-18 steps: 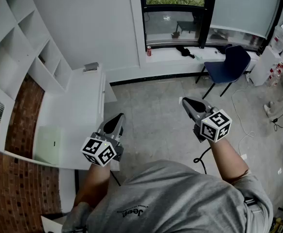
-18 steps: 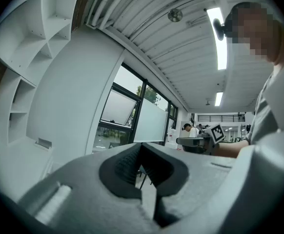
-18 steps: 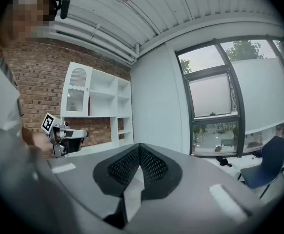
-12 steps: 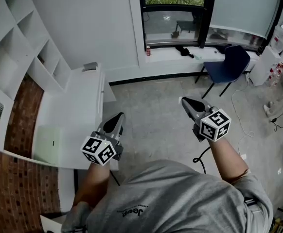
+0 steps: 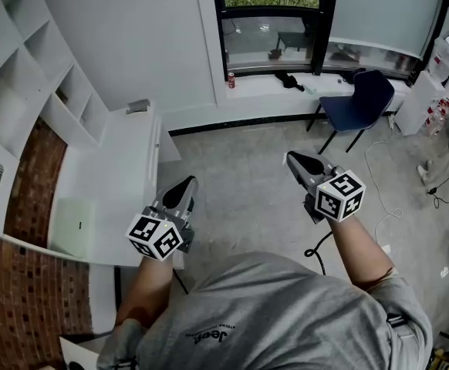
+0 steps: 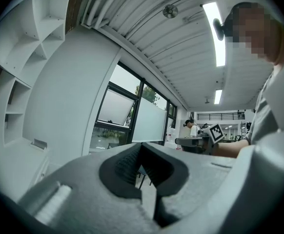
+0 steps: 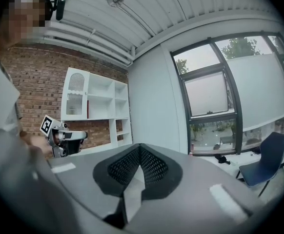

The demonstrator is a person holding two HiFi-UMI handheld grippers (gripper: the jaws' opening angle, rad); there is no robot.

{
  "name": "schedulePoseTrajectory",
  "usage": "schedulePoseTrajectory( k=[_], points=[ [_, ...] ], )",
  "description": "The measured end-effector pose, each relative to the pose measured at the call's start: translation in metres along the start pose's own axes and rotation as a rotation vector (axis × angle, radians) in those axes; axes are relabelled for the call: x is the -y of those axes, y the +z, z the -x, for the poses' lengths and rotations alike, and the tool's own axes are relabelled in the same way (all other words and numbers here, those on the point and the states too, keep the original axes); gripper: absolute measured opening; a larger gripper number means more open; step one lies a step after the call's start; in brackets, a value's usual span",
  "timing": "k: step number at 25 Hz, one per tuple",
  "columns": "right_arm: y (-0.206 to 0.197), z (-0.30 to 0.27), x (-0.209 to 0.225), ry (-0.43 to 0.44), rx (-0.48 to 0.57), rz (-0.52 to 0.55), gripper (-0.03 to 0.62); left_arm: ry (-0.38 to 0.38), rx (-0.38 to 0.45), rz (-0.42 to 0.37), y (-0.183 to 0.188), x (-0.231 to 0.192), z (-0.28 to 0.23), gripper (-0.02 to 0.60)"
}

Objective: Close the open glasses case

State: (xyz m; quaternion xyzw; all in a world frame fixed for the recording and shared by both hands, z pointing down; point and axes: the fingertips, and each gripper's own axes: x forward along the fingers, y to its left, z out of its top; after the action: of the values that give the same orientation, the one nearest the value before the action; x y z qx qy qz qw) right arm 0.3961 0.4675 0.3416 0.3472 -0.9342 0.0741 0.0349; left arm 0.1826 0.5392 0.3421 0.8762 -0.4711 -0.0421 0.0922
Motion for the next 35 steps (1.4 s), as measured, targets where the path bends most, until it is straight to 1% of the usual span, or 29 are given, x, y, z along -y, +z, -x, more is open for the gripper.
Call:
schedulePoseTrajectory(
  k=[6,13,16,19,22,25,30,35],
  points=[
    [0.001,0.022,0.024,0.01,0.005,0.009,0.009,0.018,0.002,0.001,-0.005,0.027,-0.021,-0.003],
    [0.01,0.036,0.043,0.064,0.018,0.033,0.009,0.035,0.013,-0.005,-0.008,0.056,-0.049,-0.003],
    [0.011,0.028,0.047,0.078,0.018,0.042,0.009,0.035,0.007,0.003,-0.01,0.054,-0.057,-0.003],
    [0.012,0.011,0.05,0.084,0.019,0.039,0.009,0.034,0.0,0.006,-0.013,0.041,-0.061,-0.003],
    [0.014,-0.01,0.051,0.088,0.017,0.045,0.009,0.026,-0.001,0.019,-0.014,0.022,-0.068,-0.003],
    [0.012,-0.042,0.049,0.086,0.014,0.043,0.009,0.005,0.001,0.029,-0.014,-0.012,-0.076,-0.003],
    [0.017,-0.118,0.048,0.067,0.022,0.044,0.009,-0.039,0.014,0.027,0.0,-0.091,-0.092,-0.003],
    [0.038,-0.206,0.046,0.045,0.034,0.043,0.009,-0.079,0.003,0.025,0.024,-0.18,-0.107,-0.003]
  ],
)
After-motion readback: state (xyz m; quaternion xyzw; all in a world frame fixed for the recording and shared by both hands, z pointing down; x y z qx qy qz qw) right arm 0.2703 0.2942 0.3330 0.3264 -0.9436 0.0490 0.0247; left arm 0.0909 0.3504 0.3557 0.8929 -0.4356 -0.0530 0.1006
